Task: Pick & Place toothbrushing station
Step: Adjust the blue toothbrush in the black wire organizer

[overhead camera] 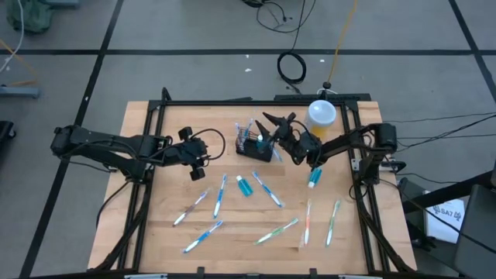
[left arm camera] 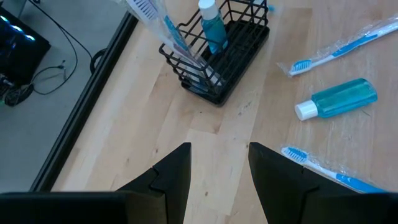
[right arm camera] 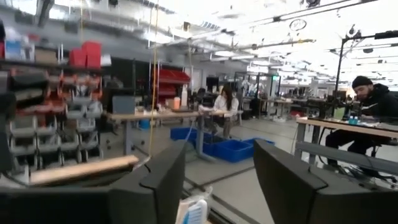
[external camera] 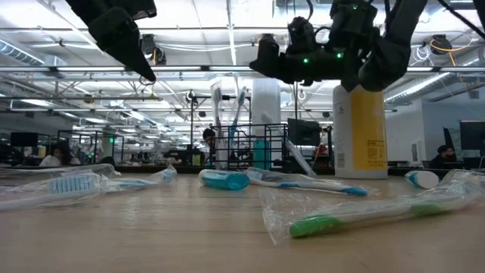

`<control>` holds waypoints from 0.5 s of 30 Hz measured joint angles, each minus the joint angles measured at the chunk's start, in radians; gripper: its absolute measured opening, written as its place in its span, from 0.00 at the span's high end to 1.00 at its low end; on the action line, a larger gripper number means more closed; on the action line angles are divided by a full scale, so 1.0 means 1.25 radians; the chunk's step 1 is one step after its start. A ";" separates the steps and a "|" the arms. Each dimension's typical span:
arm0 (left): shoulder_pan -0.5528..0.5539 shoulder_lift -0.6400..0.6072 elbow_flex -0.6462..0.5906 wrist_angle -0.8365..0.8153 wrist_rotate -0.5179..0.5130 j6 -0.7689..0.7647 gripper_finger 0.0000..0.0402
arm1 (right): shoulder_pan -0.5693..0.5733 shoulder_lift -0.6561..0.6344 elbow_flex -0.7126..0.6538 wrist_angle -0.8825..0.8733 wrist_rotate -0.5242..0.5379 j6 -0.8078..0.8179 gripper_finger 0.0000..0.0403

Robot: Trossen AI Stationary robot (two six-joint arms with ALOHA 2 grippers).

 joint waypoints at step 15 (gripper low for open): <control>0.000 0.000 0.000 0.030 0.000 0.020 0.58 | -0.002 -0.329 0.001 -0.759 -0.142 0.301 0.50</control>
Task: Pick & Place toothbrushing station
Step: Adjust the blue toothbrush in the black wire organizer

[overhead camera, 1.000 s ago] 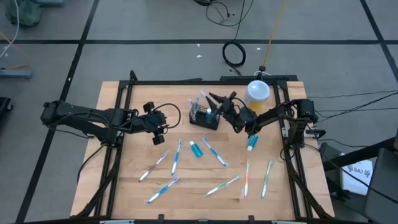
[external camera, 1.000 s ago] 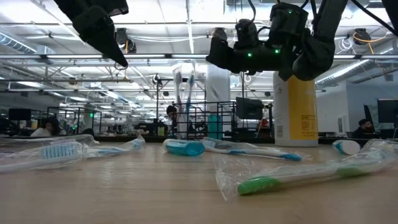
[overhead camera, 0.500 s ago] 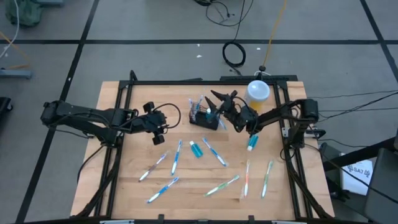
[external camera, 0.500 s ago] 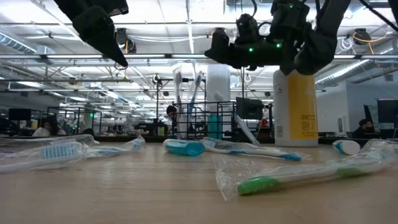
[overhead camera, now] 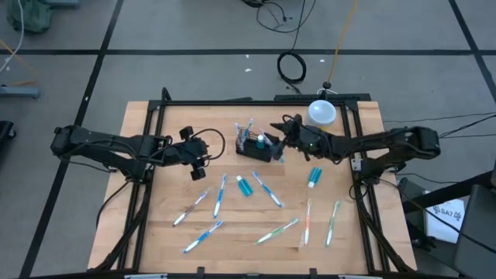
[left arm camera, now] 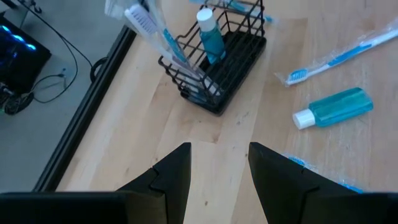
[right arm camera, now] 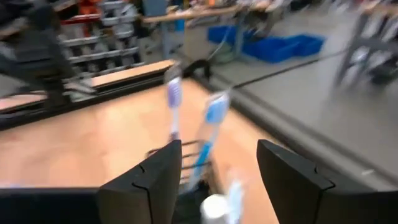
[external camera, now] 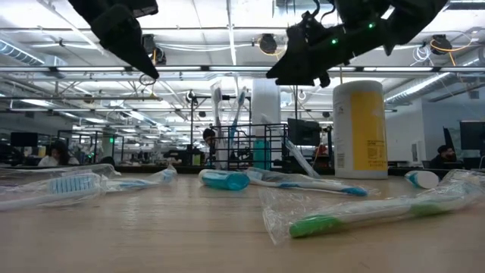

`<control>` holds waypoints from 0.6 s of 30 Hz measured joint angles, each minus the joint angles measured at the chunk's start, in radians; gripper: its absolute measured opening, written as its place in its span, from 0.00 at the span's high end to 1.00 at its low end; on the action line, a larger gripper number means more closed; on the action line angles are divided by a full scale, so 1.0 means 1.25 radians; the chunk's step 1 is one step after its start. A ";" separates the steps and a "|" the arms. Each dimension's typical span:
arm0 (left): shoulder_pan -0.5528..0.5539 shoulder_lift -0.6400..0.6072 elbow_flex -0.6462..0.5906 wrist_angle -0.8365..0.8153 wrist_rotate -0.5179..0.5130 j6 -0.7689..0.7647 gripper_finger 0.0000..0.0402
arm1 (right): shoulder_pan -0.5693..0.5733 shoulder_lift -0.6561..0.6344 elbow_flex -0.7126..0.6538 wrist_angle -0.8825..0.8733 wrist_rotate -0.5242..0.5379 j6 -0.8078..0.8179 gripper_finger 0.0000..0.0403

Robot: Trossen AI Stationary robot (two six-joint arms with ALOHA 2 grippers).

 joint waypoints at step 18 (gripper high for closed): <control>0.000 0.000 0.000 0.051 0.006 0.023 0.58 | -0.047 0.180 0.000 0.071 -0.005 0.019 0.46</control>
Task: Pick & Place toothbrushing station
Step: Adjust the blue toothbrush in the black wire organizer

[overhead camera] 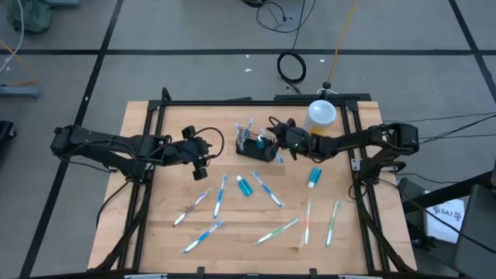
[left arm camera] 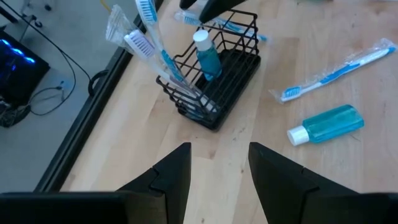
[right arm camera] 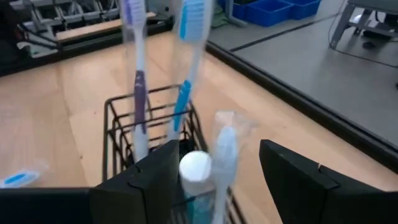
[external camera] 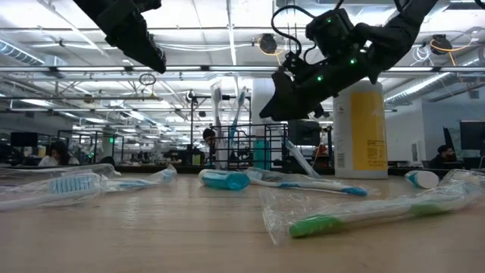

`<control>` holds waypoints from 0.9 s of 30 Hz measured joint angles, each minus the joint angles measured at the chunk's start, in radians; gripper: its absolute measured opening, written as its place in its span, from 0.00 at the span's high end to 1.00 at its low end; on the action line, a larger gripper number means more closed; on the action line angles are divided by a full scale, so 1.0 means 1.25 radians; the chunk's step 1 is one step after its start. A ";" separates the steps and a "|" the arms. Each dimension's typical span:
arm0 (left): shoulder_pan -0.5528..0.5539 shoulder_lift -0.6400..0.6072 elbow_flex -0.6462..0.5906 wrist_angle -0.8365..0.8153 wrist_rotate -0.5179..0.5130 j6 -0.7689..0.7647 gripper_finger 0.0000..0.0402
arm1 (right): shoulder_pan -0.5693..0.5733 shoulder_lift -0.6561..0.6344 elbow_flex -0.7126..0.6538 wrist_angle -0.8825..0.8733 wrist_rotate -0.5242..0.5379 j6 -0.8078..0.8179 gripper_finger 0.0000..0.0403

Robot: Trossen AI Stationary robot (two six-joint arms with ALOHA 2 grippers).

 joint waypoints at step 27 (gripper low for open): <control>0.000 0.000 0.000 0.000 0.001 0.016 0.58 | -0.038 0.000 0.000 0.022 -0.064 -0.015 0.86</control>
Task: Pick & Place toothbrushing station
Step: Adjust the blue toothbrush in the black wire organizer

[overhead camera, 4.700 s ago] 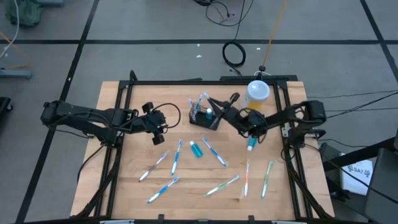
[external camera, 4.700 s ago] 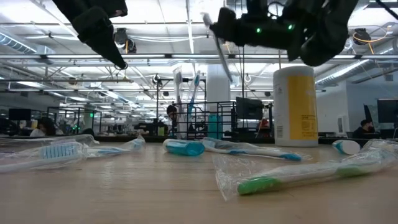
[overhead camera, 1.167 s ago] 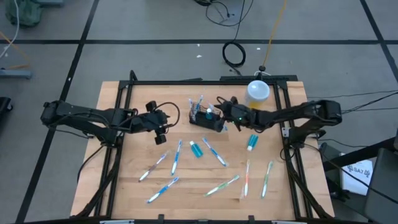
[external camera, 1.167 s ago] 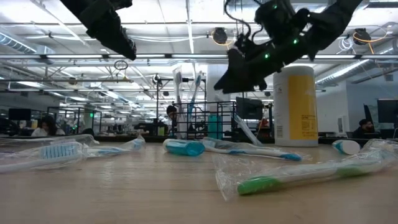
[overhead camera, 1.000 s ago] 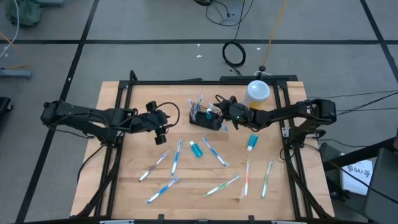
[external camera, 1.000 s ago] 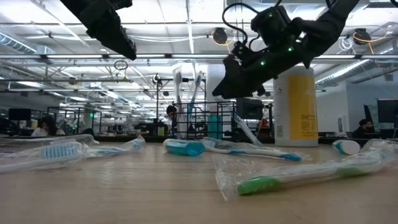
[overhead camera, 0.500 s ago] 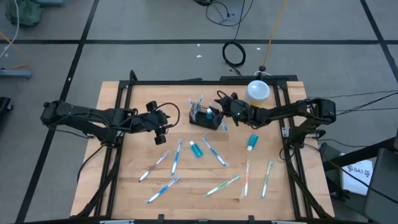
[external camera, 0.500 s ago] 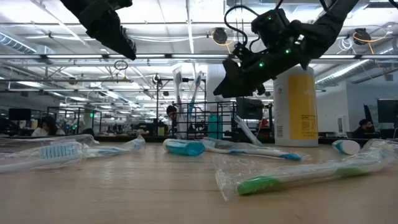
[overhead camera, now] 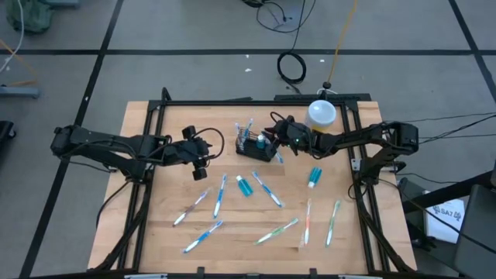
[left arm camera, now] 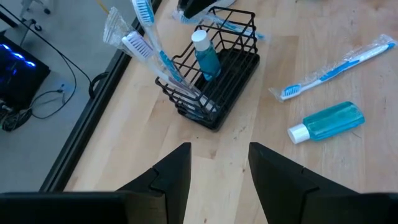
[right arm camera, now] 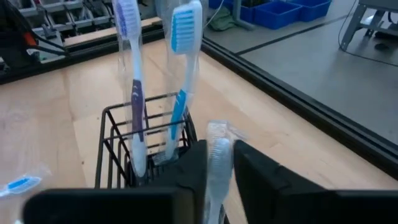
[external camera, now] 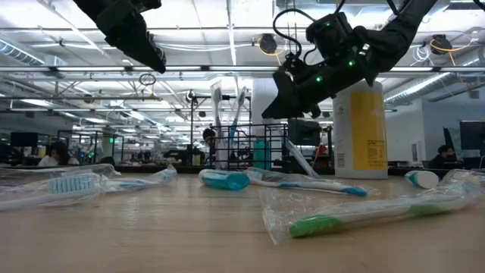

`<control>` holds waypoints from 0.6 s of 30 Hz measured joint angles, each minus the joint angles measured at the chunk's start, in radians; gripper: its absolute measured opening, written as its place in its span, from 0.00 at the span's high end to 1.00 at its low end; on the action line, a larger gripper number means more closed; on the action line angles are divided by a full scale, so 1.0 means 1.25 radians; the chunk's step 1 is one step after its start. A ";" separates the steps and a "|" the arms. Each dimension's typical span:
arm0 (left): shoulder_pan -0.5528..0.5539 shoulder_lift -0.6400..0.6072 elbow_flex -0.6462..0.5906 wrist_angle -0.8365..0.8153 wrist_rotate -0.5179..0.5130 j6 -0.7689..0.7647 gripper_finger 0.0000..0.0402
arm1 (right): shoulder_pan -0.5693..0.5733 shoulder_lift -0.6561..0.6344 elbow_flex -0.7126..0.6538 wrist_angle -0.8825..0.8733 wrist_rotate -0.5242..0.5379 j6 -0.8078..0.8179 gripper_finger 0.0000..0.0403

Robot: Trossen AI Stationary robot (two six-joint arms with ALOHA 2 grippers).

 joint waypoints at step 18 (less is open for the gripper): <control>0.000 0.000 0.000 -0.001 0.000 -0.001 0.58 | -0.019 0.000 0.000 0.144 0.001 -0.051 1.00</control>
